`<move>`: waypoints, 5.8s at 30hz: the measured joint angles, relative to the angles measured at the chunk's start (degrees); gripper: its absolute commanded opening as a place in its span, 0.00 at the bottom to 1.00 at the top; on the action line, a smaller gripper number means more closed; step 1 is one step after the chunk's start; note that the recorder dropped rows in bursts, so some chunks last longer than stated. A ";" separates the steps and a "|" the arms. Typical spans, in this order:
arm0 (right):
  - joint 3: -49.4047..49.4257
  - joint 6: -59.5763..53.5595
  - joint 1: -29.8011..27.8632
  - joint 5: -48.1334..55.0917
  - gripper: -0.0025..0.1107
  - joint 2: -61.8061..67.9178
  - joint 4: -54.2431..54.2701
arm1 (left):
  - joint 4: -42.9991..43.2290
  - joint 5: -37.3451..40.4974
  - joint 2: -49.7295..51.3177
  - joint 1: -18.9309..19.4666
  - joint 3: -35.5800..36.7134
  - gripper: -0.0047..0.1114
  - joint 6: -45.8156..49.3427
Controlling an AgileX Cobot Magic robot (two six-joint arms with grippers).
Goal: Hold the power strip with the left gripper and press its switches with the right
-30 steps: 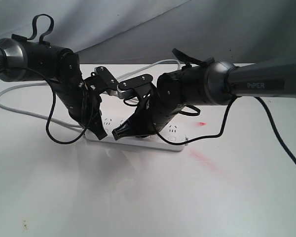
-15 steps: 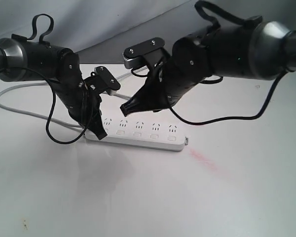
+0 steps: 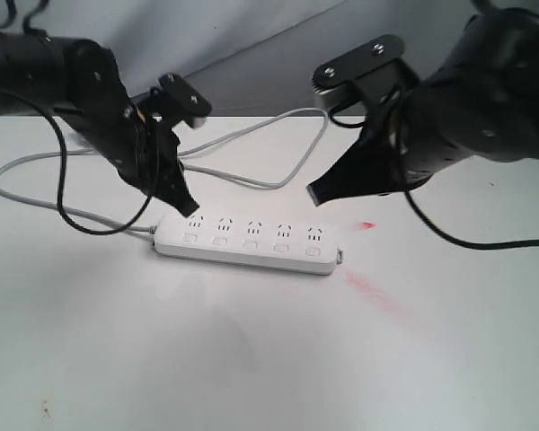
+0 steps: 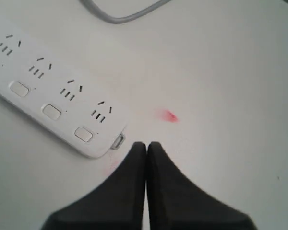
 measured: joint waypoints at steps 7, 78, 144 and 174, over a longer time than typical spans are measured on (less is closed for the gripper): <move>7.08 1.37 -1.06 1.24 0.02 -15.50 0.13 | -1.25 -0.44 -14.09 0.12 3.63 0.04 -3.48; 64.45 31.36 -1.06 -20.65 0.02 -90.26 -21.65 | -0.11 -44.93 -92.92 0.12 79.97 0.04 -31.00; 64.45 31.46 -1.06 -20.26 0.02 -90.26 -21.24 | 3.97 -31.99 -111.08 19.49 79.97 0.04 -33.71; 64.45 31.46 -1.06 -20.26 0.02 -90.26 -21.24 | 6.92 -31.99 -111.08 19.49 79.97 0.04 -36.90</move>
